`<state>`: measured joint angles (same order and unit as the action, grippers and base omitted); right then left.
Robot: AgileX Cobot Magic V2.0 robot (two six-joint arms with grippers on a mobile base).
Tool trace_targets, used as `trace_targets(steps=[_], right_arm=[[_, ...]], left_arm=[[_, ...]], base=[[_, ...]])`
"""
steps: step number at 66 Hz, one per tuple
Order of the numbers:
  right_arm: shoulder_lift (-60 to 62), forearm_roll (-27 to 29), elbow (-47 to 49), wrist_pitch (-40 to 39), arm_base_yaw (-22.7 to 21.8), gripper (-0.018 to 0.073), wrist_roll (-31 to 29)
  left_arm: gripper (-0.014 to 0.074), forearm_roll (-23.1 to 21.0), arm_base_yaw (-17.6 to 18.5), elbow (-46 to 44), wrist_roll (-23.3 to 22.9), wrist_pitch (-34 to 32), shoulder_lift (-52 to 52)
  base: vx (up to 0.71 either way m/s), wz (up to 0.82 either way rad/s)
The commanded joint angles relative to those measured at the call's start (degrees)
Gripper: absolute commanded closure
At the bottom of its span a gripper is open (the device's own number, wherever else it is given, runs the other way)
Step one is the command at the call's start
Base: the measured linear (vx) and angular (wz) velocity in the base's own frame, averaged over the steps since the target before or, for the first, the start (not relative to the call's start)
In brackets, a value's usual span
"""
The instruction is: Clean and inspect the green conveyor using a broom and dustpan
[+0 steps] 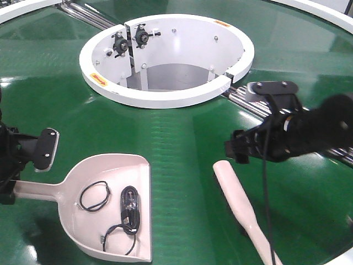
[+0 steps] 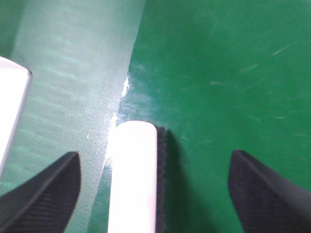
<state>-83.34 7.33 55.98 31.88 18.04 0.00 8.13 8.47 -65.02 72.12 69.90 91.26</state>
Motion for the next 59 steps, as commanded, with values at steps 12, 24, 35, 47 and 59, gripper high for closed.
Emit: trace_targets(steps=[12, 24, 35, 47, 59], right_arm=[[16.3, 1.3, -14.3, -18.3, -0.3, 0.0181, -0.7], [25.8, 1.3, -23.1, -27.0, -0.3, 0.0495, -0.7], [31.0, 1.3, -25.1, -28.8, -0.3, 0.057, -0.7], [33.2, 1.3, -25.1, -29.2, -0.3, 0.0569, -0.7], [33.4, 1.3, -25.1, -29.1, -0.3, 0.0569, -0.7]], left_arm=[[0.0619, -1.2, 0.4, -1.8, -0.5, 1.5, -2.1], [0.0619, -1.2, 0.4, -1.8, -0.5, 1.5, -2.1], [0.0619, -1.2, 0.4, -1.8, -0.5, 1.5, -2.1], [0.0619, -1.2, 0.4, -1.8, -0.5, 1.5, -2.1], [0.0619, -1.2, 0.4, -1.8, -0.5, 1.5, -2.1]], base=[[0.0, 0.0], [0.0, 0.0], [0.0, 0.0], [0.0, 0.0], [0.0, 0.0]])
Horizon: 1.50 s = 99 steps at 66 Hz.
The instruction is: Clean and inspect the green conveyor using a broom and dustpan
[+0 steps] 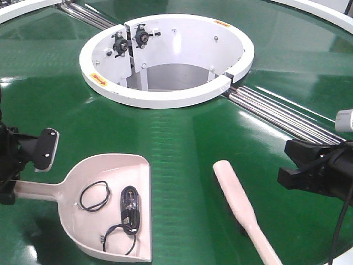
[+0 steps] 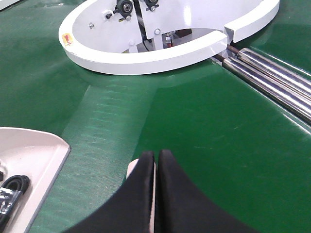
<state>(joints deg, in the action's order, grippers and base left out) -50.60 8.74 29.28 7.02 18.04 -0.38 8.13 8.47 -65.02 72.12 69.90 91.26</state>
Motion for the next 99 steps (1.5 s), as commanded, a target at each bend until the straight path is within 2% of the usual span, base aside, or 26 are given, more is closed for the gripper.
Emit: trace_targets(steps=[1, 47, 63, 77, 94, 99], right_arm=[[0.6, -0.1, 1.6, -4.2, -0.3, 0.0569, -0.3], [0.6, -0.1, 1.6, -4.3, -0.3, 0.0569, -0.3], [0.6, -0.1, 1.6, -4.2, -0.3, 0.0569, -0.3], [0.6, -0.1, 1.6, -4.2, -0.3, 0.0569, -0.3], [0.6, -0.1, 1.6, -3.5, -0.3, 0.0569, -0.3], [0.6, -0.1, 1.6, -3.4, -0.3, 0.0569, -0.3]], left_arm=[[0.0619, -1.2, 0.4, -1.8, -0.5, 1.5, -2.1], [0.0619, -1.2, 0.4, -1.8, -0.5, 1.4, -2.1], [0.0585, -1.0, 0.4, -1.8, -0.5, 1.1, -2.1], [0.0447, -1.0, 0.4, -1.8, -0.5, 1.1, -2.1], [0.0136, -1.0, 0.4, -1.8, -2.0, 1.1, -2.1], [0.0081, -0.6, 0.4, -1.8, -2.9, 1.1, -2.1]], base=[[0.0, 0.0], [0.0, 0.0], [0.0, 0.0], [0.0, 0.0], [0.0, 0.0], [0.0, 0.0]])
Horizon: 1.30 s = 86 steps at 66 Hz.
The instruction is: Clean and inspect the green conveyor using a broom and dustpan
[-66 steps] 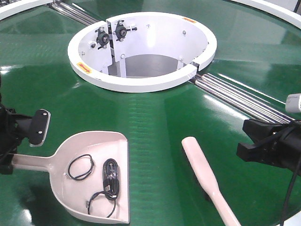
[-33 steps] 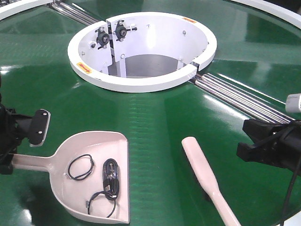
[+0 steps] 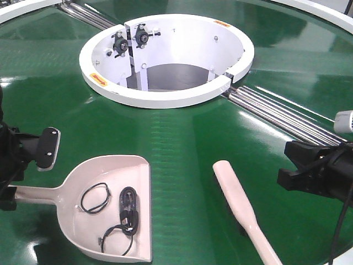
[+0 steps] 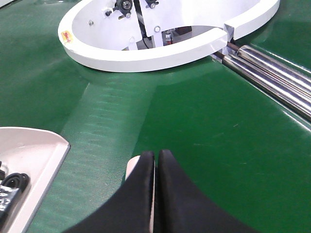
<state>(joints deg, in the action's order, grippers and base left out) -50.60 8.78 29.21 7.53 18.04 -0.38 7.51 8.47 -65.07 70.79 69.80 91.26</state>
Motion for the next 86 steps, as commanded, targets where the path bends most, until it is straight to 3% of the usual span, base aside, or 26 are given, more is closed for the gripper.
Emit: trace_targets(steps=[1, 9, 23, 31, 37, 47, 54, 61, 68, 75, 86], right_arm=[[0.6, -0.2, 1.7, -3.9, -0.3, 0.0569, -0.3], [0.6, -0.2, 1.7, -3.9, -0.3, 0.0569, -0.3], [0.6, -0.2, 1.7, -3.9, -0.3, 0.0569, -0.3], [0.6, -0.2, 1.7, -4.1, -0.3, 0.0569, -0.3], [0.6, -0.2, 1.7, -4.3, -0.3, 0.0569, -0.3], [0.6, -0.2, 1.7, -5.1, -0.3, 0.0569, -0.3], [1.5, -0.1, 1.7, -5.1, -0.3, 0.0568, 0.4], [3.9, -0.2, 1.7, -6.2, -0.3, 0.0565, 0.0], [6.8, -1.5, 1.7, -6.9, -0.3, 0.0564, -0.4], [9.1, -2.6, -0.5, -9.3, -0.3, 0.0564, -0.6], [12.4, -3.1, -8.2, -14.7, -0.3, 0.0564, -0.6]], left_arm=[[0.007, 0.0, 0.4, -1.7, -1.5, 1.2, -2.1], [0.005, 0.0, 0.4, -1.7, -2.2, 1.4, -2.8], [0.0088, -0.1, 0.4, -3.4, -3.5, 1.6, -8.4], [0.0162, -0.1, 0.4, -6.1, -10.7, 0.7, -13.0], [0.0251, -0.6, 0.4, -8.5, -20.2, -2.3, -16.0], [0.0474, -0.6, 0.4, -11.4, -38.9, -8.5, -20.5], [0.0622, -0.7, 0.4, -11.3, -45.4, -11.7, -22.9], [0.062, -4.1, 0.4, -11.2, -49.1, -15.0, -25.1], [0.0621, -11.5, 0.4, -8.1, -49.2, -23.4, -30.0], [0.0621, -19.3, 0.4, -0.3, -48.8, -33.9, -36.7], [0.062, -25.0, 0.4, 16.3, -48.5, -46.8, -48.3]], base=[[0.0, 0.0], [0.0, 0.0], [0.0, 0.0], [0.0, 0.0], [0.0, 0.0], [0.0, 0.0], [0.0, 0.0], [0.0, 0.0], [0.0, 0.0], [0.0, 0.0], [0.0, 0.0]])
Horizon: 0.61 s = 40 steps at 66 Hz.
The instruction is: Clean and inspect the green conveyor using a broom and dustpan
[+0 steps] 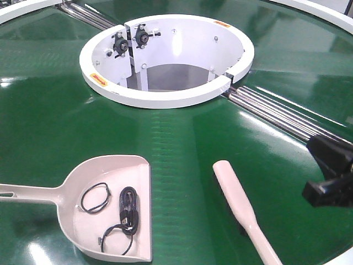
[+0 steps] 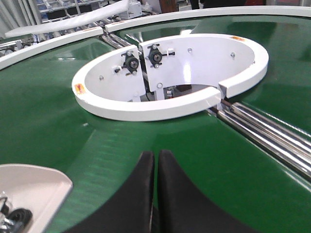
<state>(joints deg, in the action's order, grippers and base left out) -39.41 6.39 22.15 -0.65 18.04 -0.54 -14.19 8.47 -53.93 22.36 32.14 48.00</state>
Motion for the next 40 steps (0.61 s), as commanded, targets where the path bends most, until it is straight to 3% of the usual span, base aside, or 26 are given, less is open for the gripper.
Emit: trace_targets(steps=[1, 17, 40], right_arm=[[1.5, -0.8, -2.0, -7.0, -0.3, 0.0564, -0.4], [2.0, -0.8, -7.1, -11.2, -0.3, 0.0564, -0.4], [1.9, -0.8, -7.1, -11.0, -0.3, 0.0564, -0.4]], left_arm=[[0.062, -3.5, 0.4, 7.0, 0.0, -9.9, -5.9], [0.062, -4.3, 0.4, 27.0, 0.0, -19.0, -18.2], [0.0619, -4.3, 0.4, 29.0, 0.0, -19.6, -21.0]], base=[[0.0, 0.0], [0.0, 0.0], [0.0, 0.0]])
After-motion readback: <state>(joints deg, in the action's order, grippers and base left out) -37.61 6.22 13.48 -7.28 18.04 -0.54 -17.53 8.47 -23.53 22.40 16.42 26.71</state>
